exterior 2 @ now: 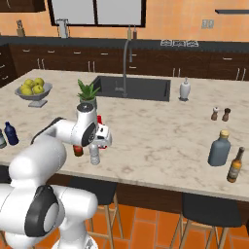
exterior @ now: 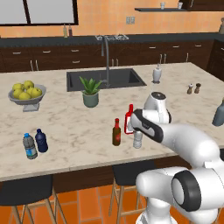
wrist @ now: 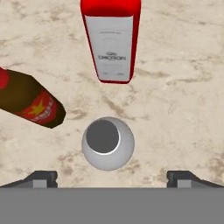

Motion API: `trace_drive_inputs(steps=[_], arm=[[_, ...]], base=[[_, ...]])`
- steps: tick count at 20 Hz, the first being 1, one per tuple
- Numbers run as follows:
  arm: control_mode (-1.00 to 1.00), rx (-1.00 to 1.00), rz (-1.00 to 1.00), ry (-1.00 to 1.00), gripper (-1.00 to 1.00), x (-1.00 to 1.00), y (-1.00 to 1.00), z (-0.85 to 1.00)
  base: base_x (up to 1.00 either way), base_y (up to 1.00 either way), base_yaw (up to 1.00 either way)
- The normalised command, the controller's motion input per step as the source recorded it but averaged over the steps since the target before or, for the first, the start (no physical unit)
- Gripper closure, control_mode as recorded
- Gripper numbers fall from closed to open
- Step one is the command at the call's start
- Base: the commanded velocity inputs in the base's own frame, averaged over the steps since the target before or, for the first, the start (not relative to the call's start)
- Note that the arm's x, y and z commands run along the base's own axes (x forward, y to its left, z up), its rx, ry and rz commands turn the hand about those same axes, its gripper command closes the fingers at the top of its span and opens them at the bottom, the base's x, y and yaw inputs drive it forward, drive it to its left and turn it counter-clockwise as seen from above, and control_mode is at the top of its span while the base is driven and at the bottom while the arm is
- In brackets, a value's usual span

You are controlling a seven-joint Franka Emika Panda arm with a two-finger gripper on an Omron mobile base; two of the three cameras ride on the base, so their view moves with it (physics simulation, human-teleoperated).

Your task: Move the plastic bottles in the middle to the plastics group, and the glass bottles in the middle to the glass group.

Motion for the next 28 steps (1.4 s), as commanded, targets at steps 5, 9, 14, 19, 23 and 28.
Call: trace_drive_inputs(steps=[5, 9, 14, 19, 23, 28], arm=[[-1.0, 0.0, 0.0, 0.0, -1.0, 0.02, 0.01, -0.25], [-1.0, 0.0, 0.0, 0.0, -1.0, 0.11, 0.03, -0.14], [-1.0, 0.0, 0.0, 0.0, -1.0, 0.18, 0.0, -0.06], [-1.0, 0.0, 0.0, 0.0, -1.0, 0.14, 0.0, -0.15], [-1.0, 0.0, 0.0, 0.0, -1.0, 0.09, 0.0, -0.06], [-1.0, 0.0, 0.0, 0.0, -1.0, 0.0, 0.0, 0.0]], base=[[0.0, 0.0, 0.0], [0.0, 0.0, 0.0], [0.0, 0.0, 0.0], [0.0, 0.0, 0.0], [0.0, 0.0, 0.0], [0.0, 0.0, 0.0]])
